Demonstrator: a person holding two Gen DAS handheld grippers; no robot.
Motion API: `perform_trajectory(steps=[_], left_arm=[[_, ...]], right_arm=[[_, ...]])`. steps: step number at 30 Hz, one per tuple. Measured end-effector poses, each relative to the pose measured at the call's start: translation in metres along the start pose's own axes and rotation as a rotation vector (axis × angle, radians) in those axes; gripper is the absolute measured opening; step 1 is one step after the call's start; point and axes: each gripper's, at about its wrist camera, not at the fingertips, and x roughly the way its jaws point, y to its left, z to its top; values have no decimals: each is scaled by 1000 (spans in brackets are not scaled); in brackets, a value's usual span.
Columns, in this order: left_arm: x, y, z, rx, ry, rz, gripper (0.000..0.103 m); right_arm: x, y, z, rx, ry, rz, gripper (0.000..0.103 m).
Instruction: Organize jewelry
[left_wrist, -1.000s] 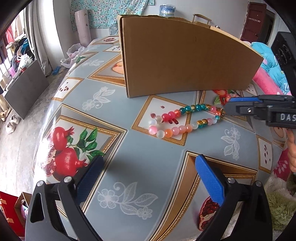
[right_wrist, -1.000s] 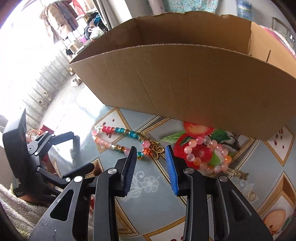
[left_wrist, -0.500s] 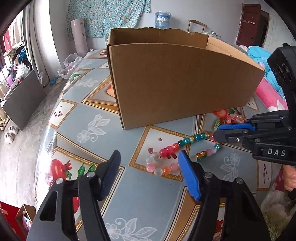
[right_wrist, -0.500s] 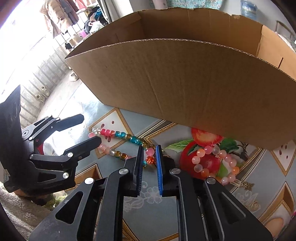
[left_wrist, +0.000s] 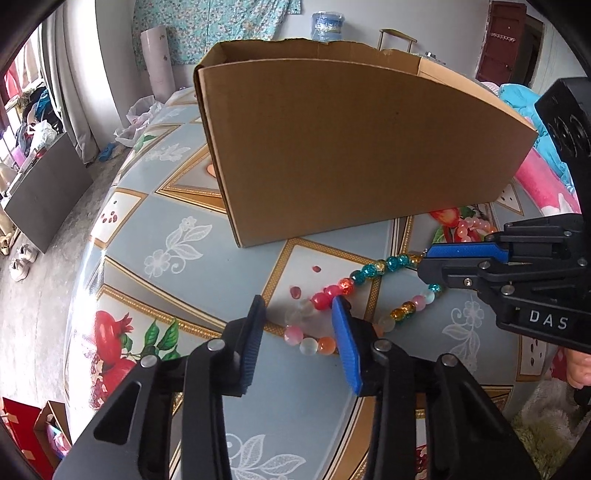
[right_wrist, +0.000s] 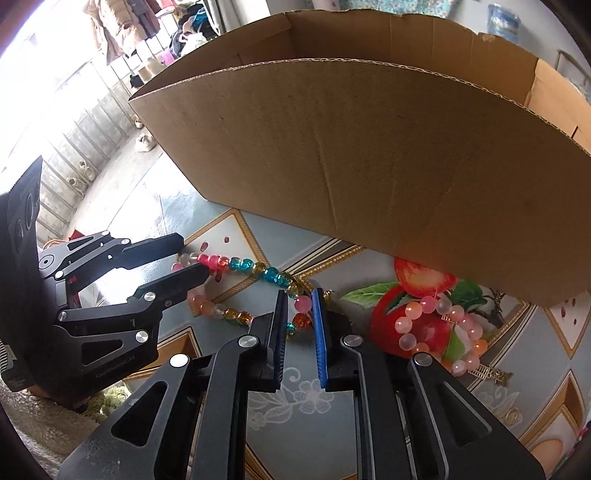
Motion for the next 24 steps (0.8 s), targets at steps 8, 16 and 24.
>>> perform_trajectory(steps=[8, 16, 24], left_arm=[[-1, -8, -5, 21, -33, 34, 10], [-22, 0, -7, -30, -80, -33, 9], [-43, 2, -18, -62, -31, -152, 9]], right_arm=[[4, 19, 0, -103, -18, -91, 8], [-15, 29, -4, -123, -73, -93, 7], [-46, 19, -26, -62, -72, -34, 7]])
